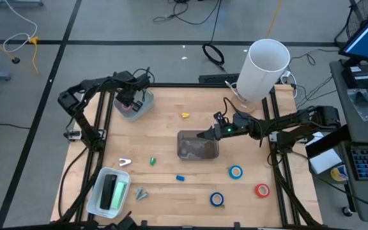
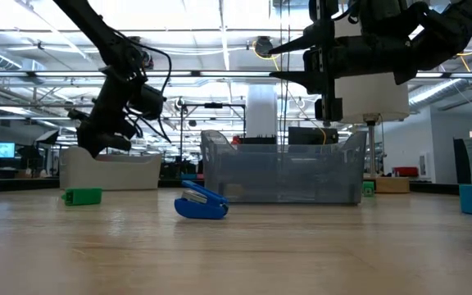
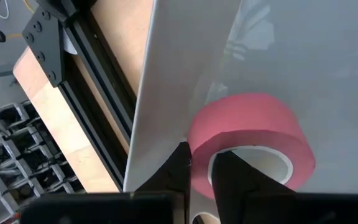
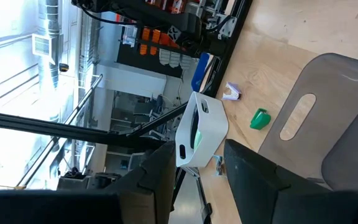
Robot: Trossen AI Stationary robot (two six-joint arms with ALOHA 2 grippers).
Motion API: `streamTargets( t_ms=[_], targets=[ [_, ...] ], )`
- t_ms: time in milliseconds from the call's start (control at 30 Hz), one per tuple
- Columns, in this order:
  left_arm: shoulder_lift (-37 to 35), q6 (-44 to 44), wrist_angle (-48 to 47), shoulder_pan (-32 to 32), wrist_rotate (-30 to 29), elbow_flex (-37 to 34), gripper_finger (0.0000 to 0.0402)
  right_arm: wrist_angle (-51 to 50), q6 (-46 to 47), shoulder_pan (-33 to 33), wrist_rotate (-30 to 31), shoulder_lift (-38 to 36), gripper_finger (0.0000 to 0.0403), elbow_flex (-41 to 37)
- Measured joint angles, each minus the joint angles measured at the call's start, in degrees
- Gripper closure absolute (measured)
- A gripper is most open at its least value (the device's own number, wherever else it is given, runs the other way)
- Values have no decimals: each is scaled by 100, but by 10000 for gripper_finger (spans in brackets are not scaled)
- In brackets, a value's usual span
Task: Pick and place Stapler, Stapler remover, tape
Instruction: Put the pink tape into the grey bin
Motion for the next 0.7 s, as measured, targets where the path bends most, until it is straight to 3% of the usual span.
streamTargets(
  t_ms=[700],
  targets=[
    [43,34,-89,-1,-8,0,312,0,13,0,0,-2,275,0]
  ],
)
